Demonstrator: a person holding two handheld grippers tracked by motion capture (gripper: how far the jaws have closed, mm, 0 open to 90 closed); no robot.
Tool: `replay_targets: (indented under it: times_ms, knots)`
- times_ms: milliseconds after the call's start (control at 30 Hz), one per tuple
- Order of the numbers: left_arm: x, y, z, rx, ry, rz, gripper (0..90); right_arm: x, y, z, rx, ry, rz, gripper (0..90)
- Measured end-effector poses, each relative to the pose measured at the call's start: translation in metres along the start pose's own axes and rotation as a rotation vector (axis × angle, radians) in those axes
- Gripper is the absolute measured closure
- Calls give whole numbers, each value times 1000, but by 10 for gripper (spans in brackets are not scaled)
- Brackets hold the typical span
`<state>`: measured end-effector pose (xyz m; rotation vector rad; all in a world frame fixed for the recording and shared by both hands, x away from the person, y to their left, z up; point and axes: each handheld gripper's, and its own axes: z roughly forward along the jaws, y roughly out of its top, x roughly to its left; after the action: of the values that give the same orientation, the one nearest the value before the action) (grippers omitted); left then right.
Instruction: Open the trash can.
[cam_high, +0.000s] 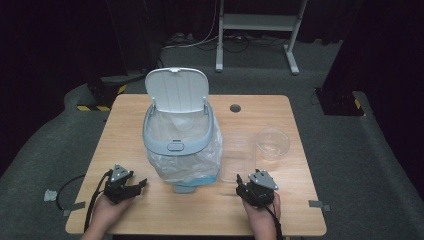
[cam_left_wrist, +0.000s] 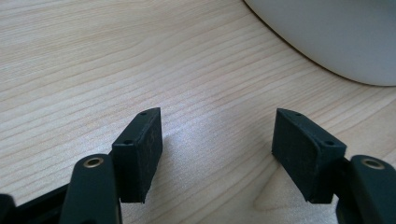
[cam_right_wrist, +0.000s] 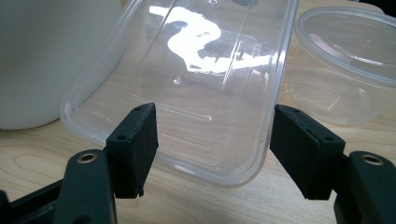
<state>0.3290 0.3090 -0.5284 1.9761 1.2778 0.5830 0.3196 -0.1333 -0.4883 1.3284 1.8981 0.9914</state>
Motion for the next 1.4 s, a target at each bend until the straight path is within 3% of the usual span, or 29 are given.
replay_targets:
  times_ms: [467,1133,1400]
  knots:
    - [0,0,0,0,0,0,335,1,-2,-1,1,-21,1,277]
    - [0,0,0,0,-7,4,336,0,-8,1,16,-5,48,235]
    - [0,0,0,0,-9,4,336,2,-11,6,47,4,43,233]
